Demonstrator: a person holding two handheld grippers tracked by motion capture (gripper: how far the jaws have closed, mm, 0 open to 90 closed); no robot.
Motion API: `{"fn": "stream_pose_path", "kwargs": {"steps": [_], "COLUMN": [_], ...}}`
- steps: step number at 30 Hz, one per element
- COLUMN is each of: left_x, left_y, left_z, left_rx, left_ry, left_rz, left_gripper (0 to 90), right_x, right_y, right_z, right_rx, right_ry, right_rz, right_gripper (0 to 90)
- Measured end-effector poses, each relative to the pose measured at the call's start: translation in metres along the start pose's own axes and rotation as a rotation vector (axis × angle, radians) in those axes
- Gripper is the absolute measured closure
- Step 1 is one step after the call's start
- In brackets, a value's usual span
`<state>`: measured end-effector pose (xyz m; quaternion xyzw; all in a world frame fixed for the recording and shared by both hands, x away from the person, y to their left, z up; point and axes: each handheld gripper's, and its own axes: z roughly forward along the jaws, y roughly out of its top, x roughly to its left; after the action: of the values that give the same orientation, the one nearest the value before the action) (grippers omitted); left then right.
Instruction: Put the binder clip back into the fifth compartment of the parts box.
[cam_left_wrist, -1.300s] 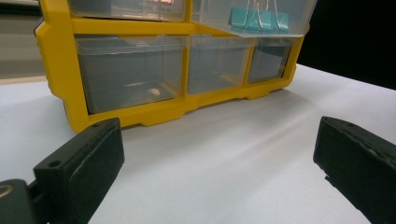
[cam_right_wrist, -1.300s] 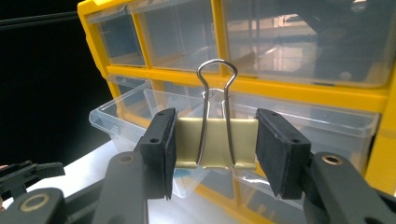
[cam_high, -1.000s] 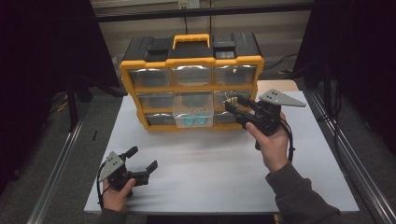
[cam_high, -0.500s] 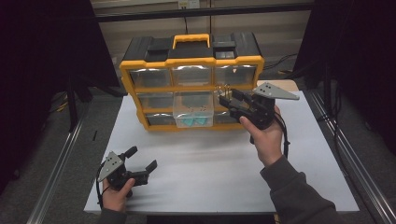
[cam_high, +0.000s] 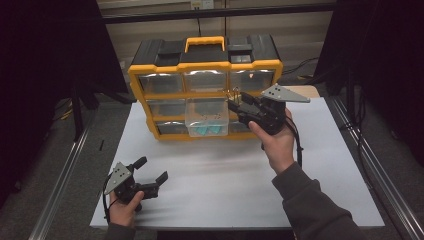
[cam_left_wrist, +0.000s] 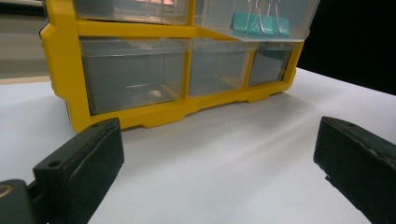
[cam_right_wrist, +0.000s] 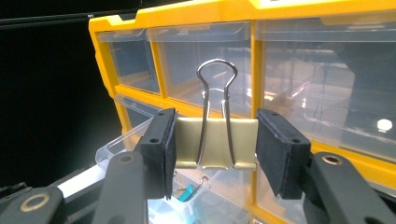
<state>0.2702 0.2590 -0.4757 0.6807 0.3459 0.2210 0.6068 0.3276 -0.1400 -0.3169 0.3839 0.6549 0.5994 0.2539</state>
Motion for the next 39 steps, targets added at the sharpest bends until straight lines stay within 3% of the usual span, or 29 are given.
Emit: {"fn": "stream_pose_path", "kwargs": {"steps": [2,3,5,9,39], "left_x": [0.000,0.002,0.001,0.000,0.001], "left_y": [0.000,0.001,0.000,0.000,0.000], "left_z": [0.000,-0.002,0.000,0.000,0.000], "left_rx": [0.001,0.018,0.002,0.000,0.002], "left_ry": [0.002,-0.001,0.002,-0.002,-0.001], "left_rz": [0.009,0.035,0.009,0.005,0.005], "left_gripper": [1.8,1.8,1.8,1.7,1.7], "right_x": [0.002,0.002,0.004,0.006,0.019], "right_y": [0.000,0.001,0.001,0.001,-0.011], "right_z": [0.002,0.003,0.005,0.009,0.033], "right_rx": [0.000,-0.001,0.000,0.003,0.046], "right_ry": [0.001,0.002,0.004,0.005,0.042], "right_rz": [-0.003,-0.006,-0.010,-0.012,-0.033], "right_gripper": [50.2,50.3,50.2,50.3,50.3]}}
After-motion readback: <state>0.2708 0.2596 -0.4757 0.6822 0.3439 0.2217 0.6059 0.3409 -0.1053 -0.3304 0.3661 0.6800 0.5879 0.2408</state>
